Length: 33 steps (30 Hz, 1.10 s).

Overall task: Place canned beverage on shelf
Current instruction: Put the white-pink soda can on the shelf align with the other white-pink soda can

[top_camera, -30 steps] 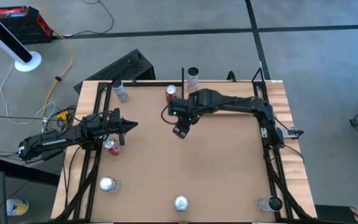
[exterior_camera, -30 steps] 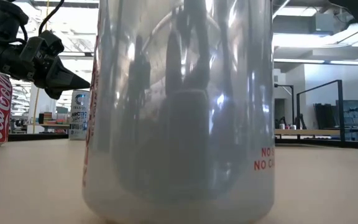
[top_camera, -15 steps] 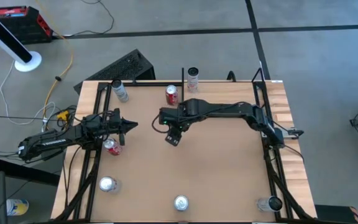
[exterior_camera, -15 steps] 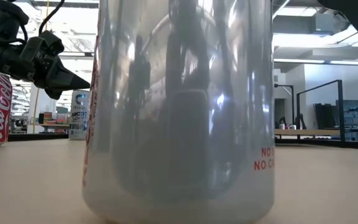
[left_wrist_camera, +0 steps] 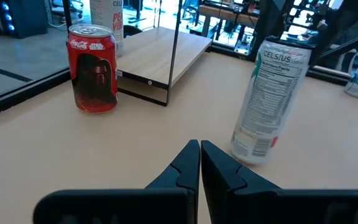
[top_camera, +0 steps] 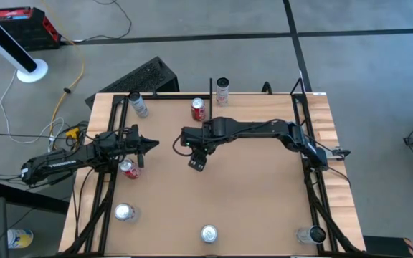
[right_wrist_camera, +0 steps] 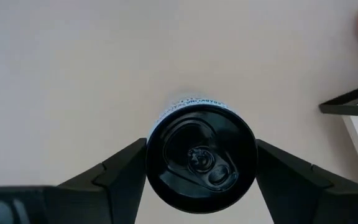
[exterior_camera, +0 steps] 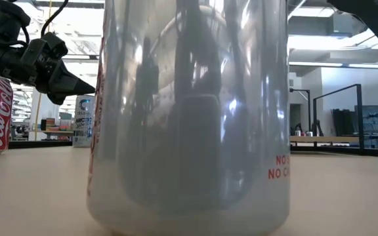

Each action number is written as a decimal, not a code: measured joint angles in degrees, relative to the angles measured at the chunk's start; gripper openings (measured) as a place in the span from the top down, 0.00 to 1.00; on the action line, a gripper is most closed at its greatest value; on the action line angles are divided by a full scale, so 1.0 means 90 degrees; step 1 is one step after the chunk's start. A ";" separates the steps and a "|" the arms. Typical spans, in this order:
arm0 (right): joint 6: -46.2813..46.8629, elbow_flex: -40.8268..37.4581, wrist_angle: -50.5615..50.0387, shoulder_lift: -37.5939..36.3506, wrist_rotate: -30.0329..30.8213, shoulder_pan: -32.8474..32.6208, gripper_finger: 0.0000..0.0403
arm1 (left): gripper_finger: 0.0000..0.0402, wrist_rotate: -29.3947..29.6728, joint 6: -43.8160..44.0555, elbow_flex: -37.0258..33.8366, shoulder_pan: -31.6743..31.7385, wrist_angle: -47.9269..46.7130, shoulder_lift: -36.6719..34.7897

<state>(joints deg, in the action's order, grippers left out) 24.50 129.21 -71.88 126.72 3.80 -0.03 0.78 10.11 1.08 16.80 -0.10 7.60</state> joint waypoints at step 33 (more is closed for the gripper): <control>-0.1080 0.0548 -0.0981 -0.0970 -0.0109 -0.0344 0.14 | 1.00 -0.0004 0.0000 0.0000 -0.0002 0.0000 0.0002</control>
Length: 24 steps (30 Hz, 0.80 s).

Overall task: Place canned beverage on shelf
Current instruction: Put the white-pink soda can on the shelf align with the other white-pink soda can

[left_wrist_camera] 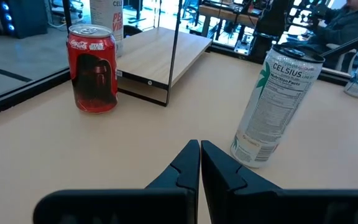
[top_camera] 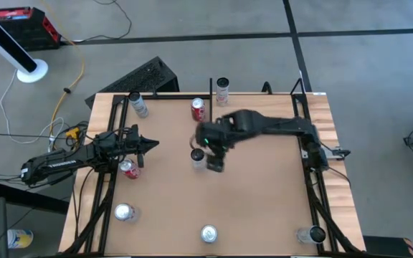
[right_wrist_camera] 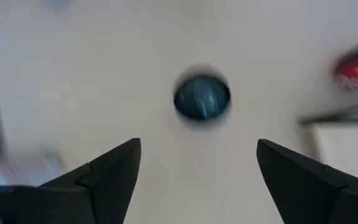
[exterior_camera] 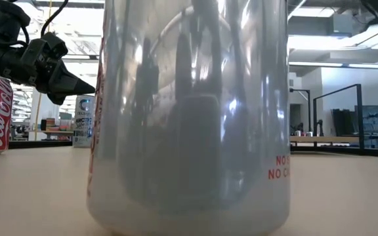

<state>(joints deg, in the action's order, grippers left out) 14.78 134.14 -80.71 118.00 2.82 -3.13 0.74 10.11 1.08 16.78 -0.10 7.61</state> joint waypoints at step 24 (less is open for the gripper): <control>-0.2146 -0.8475 0.6945 -0.5990 0.1692 -0.3055 0.15 | 1.00 0.0448 0.2891 0.0000 -0.0002 0.0092 0.0076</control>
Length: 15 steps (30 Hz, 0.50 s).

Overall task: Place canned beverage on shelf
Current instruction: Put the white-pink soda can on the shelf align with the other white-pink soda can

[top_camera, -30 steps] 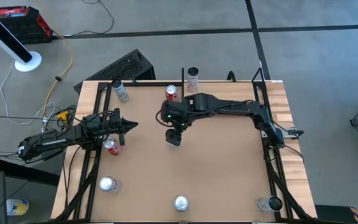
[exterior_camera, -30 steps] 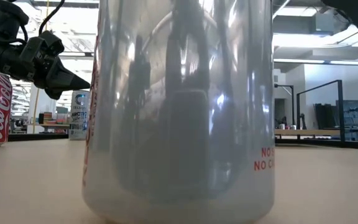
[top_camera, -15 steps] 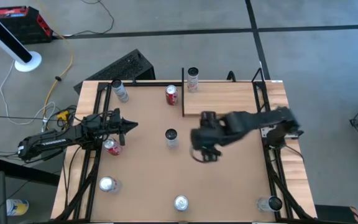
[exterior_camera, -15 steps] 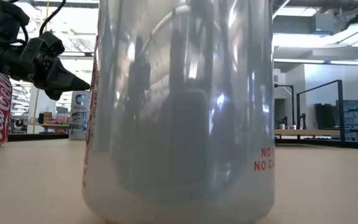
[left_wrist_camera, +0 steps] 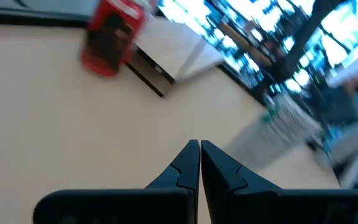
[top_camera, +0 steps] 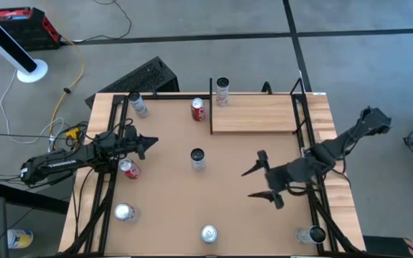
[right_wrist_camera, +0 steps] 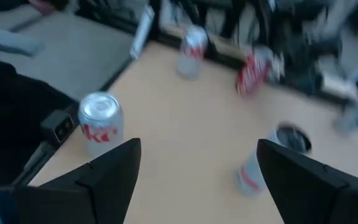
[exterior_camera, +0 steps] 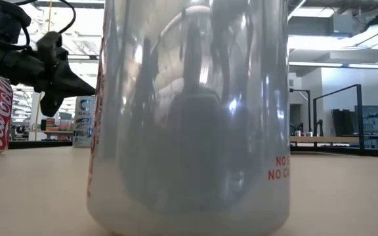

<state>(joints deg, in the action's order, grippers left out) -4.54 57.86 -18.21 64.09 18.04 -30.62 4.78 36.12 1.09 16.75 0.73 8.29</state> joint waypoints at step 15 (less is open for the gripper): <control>-0.1759 -0.4035 0.5162 -0.1566 0.0608 -0.0128 0.15 | 1.00 0.0924 0.0341 0.0001 0.0000 0.0118 0.0040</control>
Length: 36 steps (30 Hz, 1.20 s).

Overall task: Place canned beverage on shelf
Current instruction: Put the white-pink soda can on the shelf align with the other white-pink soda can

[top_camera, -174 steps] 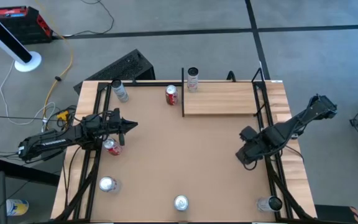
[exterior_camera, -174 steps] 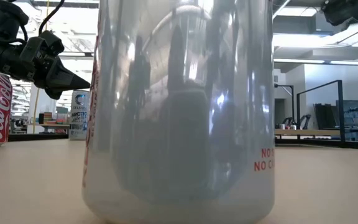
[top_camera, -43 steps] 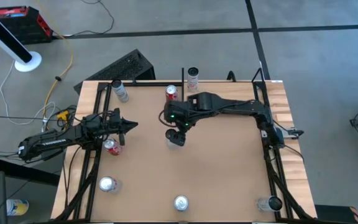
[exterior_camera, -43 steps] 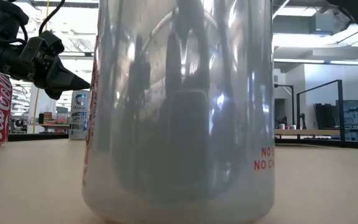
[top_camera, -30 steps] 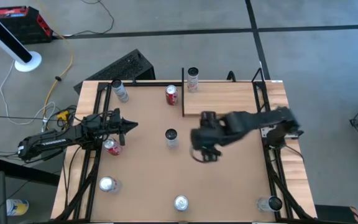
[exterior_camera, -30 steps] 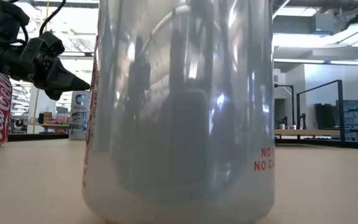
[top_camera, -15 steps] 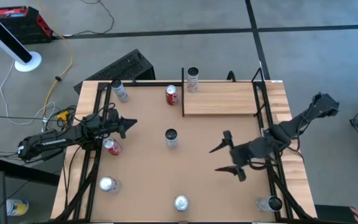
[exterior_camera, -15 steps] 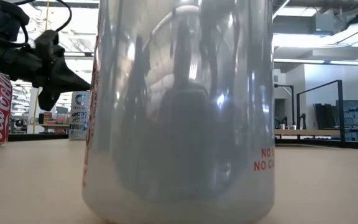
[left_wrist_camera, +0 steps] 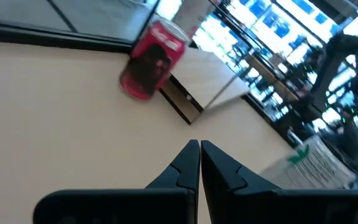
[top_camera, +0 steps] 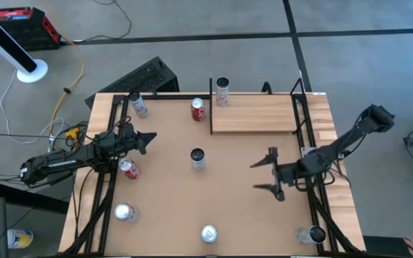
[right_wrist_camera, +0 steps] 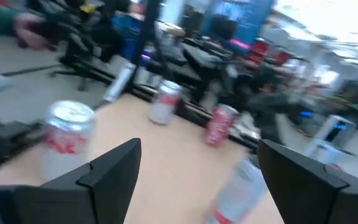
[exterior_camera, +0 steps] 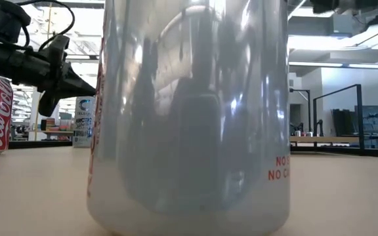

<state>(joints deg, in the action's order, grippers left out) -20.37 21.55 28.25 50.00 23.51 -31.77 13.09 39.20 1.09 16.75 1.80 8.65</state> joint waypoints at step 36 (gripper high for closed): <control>0.1081 -0.0550 0.1189 0.0491 0.1037 0.1153 0.15 | 0.76 -0.0688 -0.4931 0.3788 -0.2197 0.2242 0.6049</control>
<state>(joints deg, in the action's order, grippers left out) -10.64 16.60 38.95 54.42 32.85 -21.39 6.90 -5.18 35.18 -3.02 21.97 63.10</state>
